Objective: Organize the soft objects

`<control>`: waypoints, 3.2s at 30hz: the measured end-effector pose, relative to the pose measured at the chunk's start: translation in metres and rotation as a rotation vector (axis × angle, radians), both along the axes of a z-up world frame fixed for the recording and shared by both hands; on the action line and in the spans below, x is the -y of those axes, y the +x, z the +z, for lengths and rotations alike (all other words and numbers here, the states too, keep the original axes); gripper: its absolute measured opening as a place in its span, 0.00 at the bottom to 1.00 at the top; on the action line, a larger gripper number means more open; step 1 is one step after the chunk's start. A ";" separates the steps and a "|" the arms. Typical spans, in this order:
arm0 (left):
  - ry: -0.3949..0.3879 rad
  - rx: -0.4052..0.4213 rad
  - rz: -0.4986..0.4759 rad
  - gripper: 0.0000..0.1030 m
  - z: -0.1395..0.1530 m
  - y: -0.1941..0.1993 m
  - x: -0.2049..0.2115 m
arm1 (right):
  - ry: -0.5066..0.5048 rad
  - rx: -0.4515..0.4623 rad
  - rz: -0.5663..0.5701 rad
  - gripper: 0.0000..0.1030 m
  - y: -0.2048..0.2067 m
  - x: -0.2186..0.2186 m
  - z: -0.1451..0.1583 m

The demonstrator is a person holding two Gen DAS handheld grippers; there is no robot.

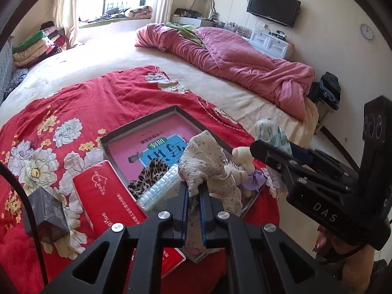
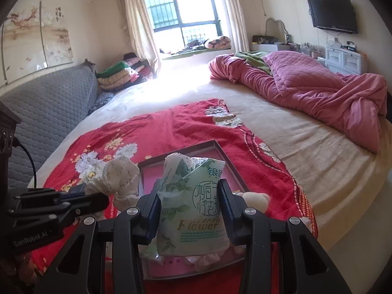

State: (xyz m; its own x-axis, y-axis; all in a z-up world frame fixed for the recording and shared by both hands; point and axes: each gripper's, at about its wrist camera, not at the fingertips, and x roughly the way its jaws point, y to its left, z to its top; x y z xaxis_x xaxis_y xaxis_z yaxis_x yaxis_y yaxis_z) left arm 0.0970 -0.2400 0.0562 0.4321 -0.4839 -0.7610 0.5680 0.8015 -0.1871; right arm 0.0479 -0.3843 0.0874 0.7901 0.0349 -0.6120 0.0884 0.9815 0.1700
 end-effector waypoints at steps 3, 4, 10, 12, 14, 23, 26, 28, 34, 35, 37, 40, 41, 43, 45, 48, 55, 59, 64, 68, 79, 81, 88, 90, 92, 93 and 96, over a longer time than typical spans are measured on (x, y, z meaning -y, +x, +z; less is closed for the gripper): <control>0.033 -0.018 -0.010 0.08 -0.017 0.004 0.009 | 0.001 -0.020 0.005 0.43 0.003 0.000 -0.010; 0.040 -0.025 -0.010 0.08 -0.022 0.007 0.010 | -0.001 -0.028 0.005 0.43 0.004 0.000 -0.012; 0.071 -0.060 -0.004 0.08 -0.044 0.019 0.013 | -0.011 -0.053 0.026 0.43 0.013 -0.007 -0.024; 0.079 -0.067 0.002 0.08 -0.050 0.025 0.013 | -0.018 -0.068 0.037 0.43 0.018 -0.012 -0.029; 0.082 -0.072 0.008 0.08 -0.053 0.030 0.012 | -0.033 -0.079 0.054 0.43 0.024 -0.016 -0.033; 0.077 -0.097 0.027 0.08 -0.063 0.042 0.008 | -0.029 -0.106 0.084 0.44 0.050 -0.018 -0.053; 0.074 -0.107 0.033 0.08 -0.066 0.044 0.006 | -0.007 -0.107 0.099 0.45 0.056 -0.016 -0.059; 0.077 -0.111 0.035 0.09 -0.068 0.045 0.005 | 0.006 -0.111 0.113 0.45 0.060 -0.017 -0.064; 0.073 -0.122 0.041 0.09 -0.070 0.048 0.003 | 0.045 -0.128 0.124 0.46 0.071 -0.015 -0.079; 0.073 -0.125 0.043 0.09 -0.070 0.048 0.003 | 0.052 -0.129 0.126 0.47 0.072 -0.015 -0.081; 0.068 -0.125 0.044 0.09 -0.071 0.049 0.002 | 0.072 -0.128 0.125 0.49 0.073 -0.013 -0.083; 0.060 -0.128 0.046 0.09 -0.070 0.049 0.002 | 0.108 -0.127 0.114 0.54 0.072 -0.008 -0.085; 0.059 -0.128 0.046 0.09 -0.070 0.049 0.002 | 0.113 -0.124 0.112 0.55 0.072 -0.007 -0.085; 0.059 -0.125 0.047 0.09 -0.069 0.048 0.002 | 0.117 -0.120 0.109 0.57 0.071 -0.006 -0.085; 0.059 -0.125 0.046 0.09 -0.069 0.048 0.002 | 0.124 -0.115 0.108 0.59 0.071 -0.005 -0.084; 0.056 -0.124 0.043 0.09 -0.068 0.047 0.002 | 0.131 -0.098 0.104 0.70 0.069 -0.004 -0.081; 0.062 -0.124 0.041 0.14 -0.066 0.046 0.004 | 0.137 -0.070 0.090 0.70 0.063 -0.003 -0.072; 0.060 -0.123 0.041 0.22 -0.064 0.045 0.003 | 0.141 -0.051 0.076 0.71 0.058 0.000 -0.067; 0.055 -0.121 0.045 0.25 -0.061 0.045 0.003 | 0.118 -0.032 0.055 0.75 0.052 0.004 -0.060; 0.053 -0.118 0.049 0.26 -0.059 0.045 0.003 | 0.102 -0.028 0.036 0.75 0.047 0.006 -0.058; 0.053 -0.104 0.052 0.43 -0.050 0.041 -0.001 | 0.107 -0.006 -0.025 0.76 0.037 0.017 -0.052; 0.055 -0.106 0.052 0.43 -0.049 0.040 -0.002 | 0.098 -0.013 -0.034 0.76 0.037 0.016 -0.051; 0.057 -0.088 0.065 0.48 -0.040 0.039 -0.006 | 0.063 -0.026 -0.059 0.76 0.032 0.014 -0.046; 0.057 -0.079 0.068 0.52 -0.037 0.038 -0.008 | 0.051 -0.029 -0.070 0.76 0.030 0.014 -0.044; 0.051 -0.075 0.072 0.53 -0.034 0.038 -0.010 | 0.039 -0.031 -0.079 0.77 0.029 0.013 -0.043; 0.052 -0.074 0.076 0.53 -0.033 0.037 -0.011 | 0.035 -0.032 -0.084 0.77 0.029 0.013 -0.042; 0.054 -0.066 0.080 0.56 -0.030 0.036 -0.013 | 0.018 -0.035 -0.105 0.77 0.026 0.012 -0.039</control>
State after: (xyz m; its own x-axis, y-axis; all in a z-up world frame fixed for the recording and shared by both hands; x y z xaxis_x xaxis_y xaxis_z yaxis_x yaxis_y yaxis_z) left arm 0.1331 -0.2266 0.0260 0.4159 -0.4071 -0.8132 0.4896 0.8538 -0.1770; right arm 0.0743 -0.3960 0.0480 0.7680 -0.0360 -0.6394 0.1971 0.9632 0.1825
